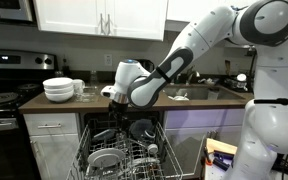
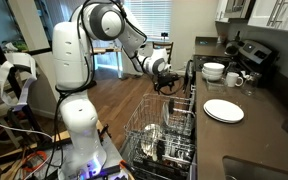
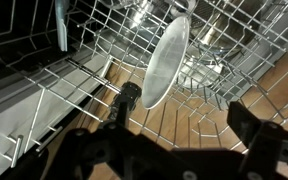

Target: Remove one plate from the pile on the right and put it in the dishwasher

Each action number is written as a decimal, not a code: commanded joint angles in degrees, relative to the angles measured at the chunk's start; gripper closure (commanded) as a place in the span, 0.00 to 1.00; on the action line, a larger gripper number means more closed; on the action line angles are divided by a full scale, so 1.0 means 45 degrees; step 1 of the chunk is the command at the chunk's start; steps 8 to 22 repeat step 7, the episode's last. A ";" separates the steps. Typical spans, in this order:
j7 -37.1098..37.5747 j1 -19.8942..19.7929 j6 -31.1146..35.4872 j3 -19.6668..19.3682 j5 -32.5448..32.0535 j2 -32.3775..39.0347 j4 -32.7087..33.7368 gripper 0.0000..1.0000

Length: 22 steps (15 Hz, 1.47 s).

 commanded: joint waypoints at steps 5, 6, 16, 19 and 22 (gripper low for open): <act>0.0028 0.0311 0.0249 -0.0144 -0.0970 -0.1137 -0.1187 0.00; 0.0028 0.0320 0.0246 -0.0144 -0.0970 -0.1140 -0.1188 0.00; 0.0027 0.0317 0.0246 -0.0148 -0.0969 -0.1100 -0.1166 0.00; 0.0027 0.0317 0.0246 -0.0148 -0.0969 -0.1100 -0.1166 0.00; 0.0027 0.0317 0.0246 -0.0148 -0.0969 -0.1100 -0.1166 0.00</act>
